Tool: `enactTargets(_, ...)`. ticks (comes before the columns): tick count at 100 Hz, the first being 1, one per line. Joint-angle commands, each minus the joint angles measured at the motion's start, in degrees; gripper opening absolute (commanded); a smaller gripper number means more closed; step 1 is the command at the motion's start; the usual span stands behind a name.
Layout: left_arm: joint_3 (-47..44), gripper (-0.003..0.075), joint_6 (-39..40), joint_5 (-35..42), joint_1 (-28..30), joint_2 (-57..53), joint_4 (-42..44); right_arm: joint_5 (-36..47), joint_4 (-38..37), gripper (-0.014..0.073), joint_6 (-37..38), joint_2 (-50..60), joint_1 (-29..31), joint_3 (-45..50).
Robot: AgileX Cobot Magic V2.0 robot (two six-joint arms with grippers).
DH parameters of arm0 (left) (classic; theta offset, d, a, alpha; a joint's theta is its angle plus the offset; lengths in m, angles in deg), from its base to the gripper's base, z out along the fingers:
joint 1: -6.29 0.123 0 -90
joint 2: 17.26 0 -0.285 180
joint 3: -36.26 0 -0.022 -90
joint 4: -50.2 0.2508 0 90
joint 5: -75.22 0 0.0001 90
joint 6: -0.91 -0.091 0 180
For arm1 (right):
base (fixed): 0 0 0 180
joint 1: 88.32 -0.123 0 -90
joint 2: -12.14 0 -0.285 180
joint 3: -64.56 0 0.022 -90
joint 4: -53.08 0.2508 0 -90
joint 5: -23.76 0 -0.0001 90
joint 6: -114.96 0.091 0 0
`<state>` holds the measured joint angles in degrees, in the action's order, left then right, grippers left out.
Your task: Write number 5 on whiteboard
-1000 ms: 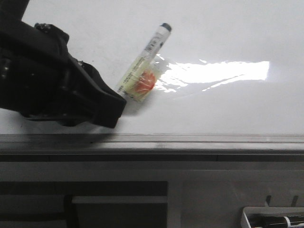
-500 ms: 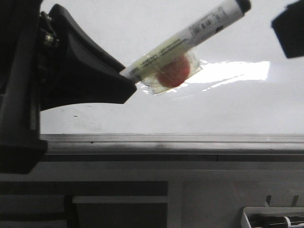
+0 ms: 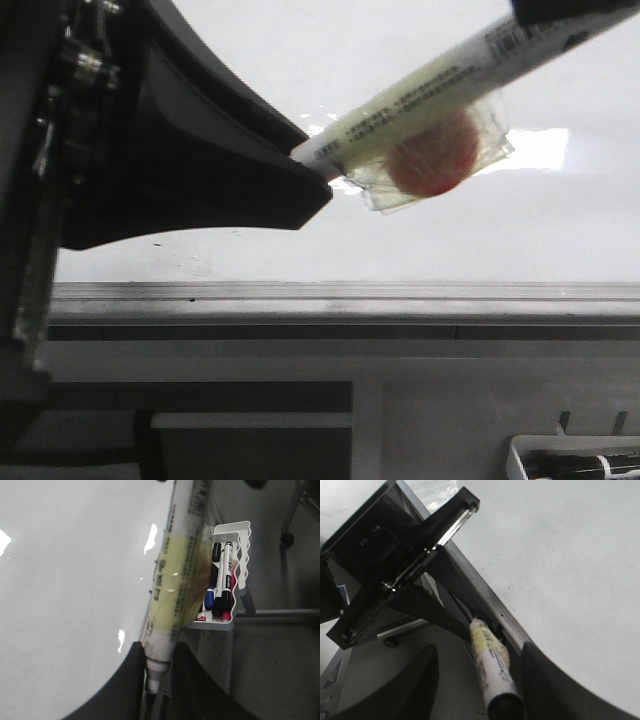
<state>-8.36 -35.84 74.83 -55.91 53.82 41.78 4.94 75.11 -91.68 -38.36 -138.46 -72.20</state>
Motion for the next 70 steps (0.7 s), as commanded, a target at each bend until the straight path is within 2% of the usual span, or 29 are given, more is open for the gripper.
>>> enactTargets(1, 1.9, -0.0020, 0.0, 4.9, -0.6, -1.2, 0.0, 4.7, 1.1, 0.0336, -0.8, -1.9, -0.4, -2.1)
enactTargets(31, 1.9, -0.0020, 0.0, 5.2, -0.6, -1.2, 0.0, 7.3, 2.9, 0.0313, -0.8, -6.5, -0.4, -2.1)
enactTargets(45, 1.9, -0.0020, 0.0, 5.3, -0.6, -1.2, -0.1, 5.7, 2.9, 0.0162, -0.8, -6.5, -0.4, -2.1)
enactTargets(60, 1.9, -0.0020, 0.0, 5.4, -0.6, -1.2, -0.5, 5.6, 4.6, -0.0071, -0.8, -6.5, -0.4, -2.1)
enactTargets(70, 1.9, -0.0020, 0.2, 5.5, -0.6, -1.2, -1.9, 5.5, 4.7, -0.0067, -0.8, -6.5, -0.4, -2.1)
